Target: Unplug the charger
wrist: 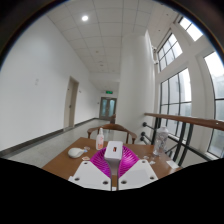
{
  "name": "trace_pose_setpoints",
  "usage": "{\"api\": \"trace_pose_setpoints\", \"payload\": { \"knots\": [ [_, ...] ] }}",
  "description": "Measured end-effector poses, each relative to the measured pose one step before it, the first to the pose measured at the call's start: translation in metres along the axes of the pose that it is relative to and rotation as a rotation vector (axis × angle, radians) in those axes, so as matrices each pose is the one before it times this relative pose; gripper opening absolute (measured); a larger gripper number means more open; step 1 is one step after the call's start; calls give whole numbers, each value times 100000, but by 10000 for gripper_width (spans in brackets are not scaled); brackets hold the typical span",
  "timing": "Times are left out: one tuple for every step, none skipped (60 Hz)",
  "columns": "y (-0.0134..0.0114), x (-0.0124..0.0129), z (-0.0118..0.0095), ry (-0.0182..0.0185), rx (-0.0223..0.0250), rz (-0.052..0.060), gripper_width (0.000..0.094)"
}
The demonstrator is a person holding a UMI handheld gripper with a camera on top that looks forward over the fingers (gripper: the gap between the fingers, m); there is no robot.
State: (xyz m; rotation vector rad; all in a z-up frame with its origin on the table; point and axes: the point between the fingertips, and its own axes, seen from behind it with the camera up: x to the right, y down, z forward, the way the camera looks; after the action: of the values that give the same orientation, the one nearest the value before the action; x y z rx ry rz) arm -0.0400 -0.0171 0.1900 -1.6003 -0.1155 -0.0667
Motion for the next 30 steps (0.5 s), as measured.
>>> {"api": "trace_pose_setpoints", "payload": {
  "knots": [
    [-335, 15, -201, -1232, -602, 717, 60],
    [-472, 61, -190, -820, 150, 1523, 60],
    [-485, 166, -158, -416, 515, 1693, 61],
    [-256, 158, 37, 55, 150, 1145, 61],
    [-116, 325, -151, 254, -423, 435, 61],
    [-11, 396, -155, 494, -784, -180, 60],
    [48, 433, -199, 660, -775, -343, 60],
    [64, 435, -212, 687, -600, -206, 60],
    [87, 372, -191, 503, -502, 36, 59],
    [157, 360, -187, 221, -665, 226, 59],
    [275, 177, -197, -122, -917, 320, 60],
    [452, 128, -165, -509, -1404, 289, 59],
    [666, 175, 194, -813, -1675, 548, 60],
    [686, 99, -113, -735, -1868, 791, 60],
    [716, 121, -57, -490, -1740, 974, 60],
    [784, 226, 7, -133, -1768, 914, 60],
    [848, 320, -57, 104, -1882, 553, 60],
    [885, 394, -39, 310, -1987, 69, 60],
    [1158, 149, 84, 443, -2132, -383, 59],
    [985, 443, 66, 486, -2356, -475, 60],
    [927, 382, -3, 171, -2528, -616, 60],
    [1130, 252, 32, -60, -2909, -737, 60],
    [1173, 212, 76, -296, -3017, -580, 59],
    [1117, 202, 75, -503, -3086, -319, 59],
    [1102, 174, 83, -631, -2995, -83, 60],
    [990, 123, 134, -549, -2593, 205, 61],
    [934, -101, 173, -178, -2223, 367, 60],
    [920, 141, 267, -331, -1813, 390, 60],
    [786, 200, 123, -126, -2067, 100, 60],
    [720, 218, 141, -4, -1856, -204, 60]
  ]
}}
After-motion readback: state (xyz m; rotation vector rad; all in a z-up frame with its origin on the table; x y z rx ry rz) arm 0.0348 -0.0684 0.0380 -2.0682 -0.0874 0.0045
